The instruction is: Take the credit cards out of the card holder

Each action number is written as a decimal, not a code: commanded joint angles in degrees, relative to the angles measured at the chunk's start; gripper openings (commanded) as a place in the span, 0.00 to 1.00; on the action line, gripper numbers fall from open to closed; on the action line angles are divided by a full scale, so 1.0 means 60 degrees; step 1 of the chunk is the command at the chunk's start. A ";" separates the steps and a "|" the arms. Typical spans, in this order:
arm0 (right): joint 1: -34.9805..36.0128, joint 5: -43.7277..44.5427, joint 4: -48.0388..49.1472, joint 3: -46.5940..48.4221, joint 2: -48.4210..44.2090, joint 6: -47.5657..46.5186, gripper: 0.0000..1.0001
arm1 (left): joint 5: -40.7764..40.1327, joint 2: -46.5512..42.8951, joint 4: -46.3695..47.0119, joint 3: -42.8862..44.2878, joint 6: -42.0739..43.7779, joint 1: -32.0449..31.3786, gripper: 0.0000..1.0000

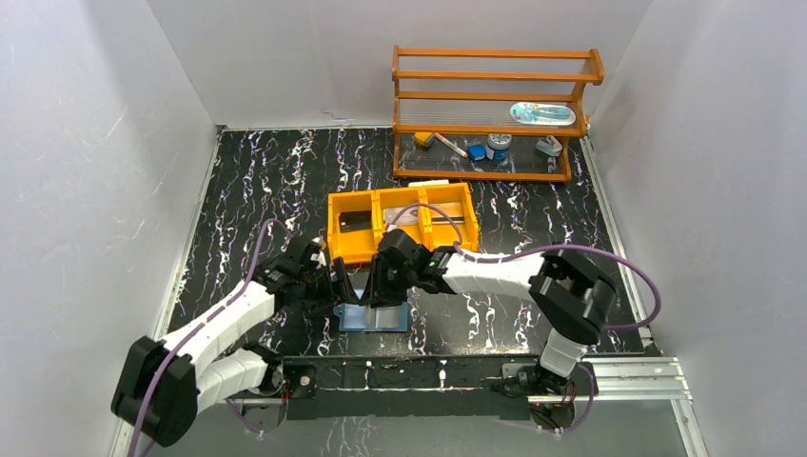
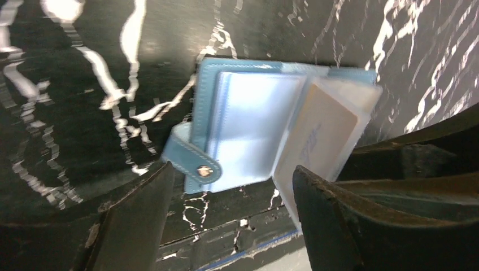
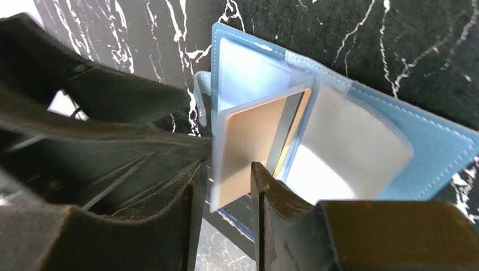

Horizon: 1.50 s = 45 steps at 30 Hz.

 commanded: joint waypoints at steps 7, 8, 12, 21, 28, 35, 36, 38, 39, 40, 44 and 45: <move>0.0068 -0.1320 0.1043 0.0819 0.1333 -0.0313 0.48 | -0.2913 -0.1970 -0.2651 0.1166 -0.1290 -0.0006 0.80; 0.0067 -0.1186 0.0929 0.0836 0.1303 -0.0350 0.48 | -0.2998 -0.2059 -0.2697 0.1234 -0.1275 -0.0008 0.81; 0.0040 -0.0576 0.1032 0.0313 0.0738 -0.0272 0.51 | -0.2628 -0.2103 -0.2364 0.1346 -0.0807 -0.0006 0.81; -0.0484 -0.0444 0.1789 -0.1140 -0.0168 0.0095 0.44 | 0.0510 -0.0813 -0.0465 0.1428 0.0672 -0.0011 0.62; -0.0604 -0.1296 0.2956 -0.1391 0.0566 0.0355 0.40 | 0.1969 0.0296 0.0288 0.1270 0.0961 -0.0022 0.50; -0.0769 -0.1718 0.3902 -0.1906 0.1230 0.0722 0.32 | 0.1005 0.1212 0.0007 0.0699 0.0613 -0.0022 0.36; -0.0799 -0.1754 0.4107 -0.2059 0.1239 0.0792 0.30 | 0.0896 0.1282 -0.0012 0.0525 0.0578 -0.0022 0.34; -0.0861 -0.1855 0.4523 -0.2335 0.1285 0.0983 0.29 | 0.0749 0.1413 0.0031 0.0325 0.0529 -0.0022 0.30; -0.0869 -0.1925 0.4680 -0.2413 0.1312 0.1053 0.29 | 0.0721 0.1444 0.0051 0.0224 0.0518 -0.0022 0.28; -0.0872 -0.1981 0.4801 -0.2465 0.1372 0.1119 0.29 | 0.0732 0.1474 0.0140 0.0155 0.0517 -0.0022 0.27; -0.0872 -0.2157 0.4978 -0.2383 0.1529 0.1182 0.27 | 0.0842 0.1470 0.0348 -0.0022 0.0559 -0.0022 0.20; -0.0874 -0.2175 0.5045 -0.2377 0.1545 0.1190 0.24 | 0.0824 0.1512 0.0351 -0.0029 0.0561 -0.0022 0.19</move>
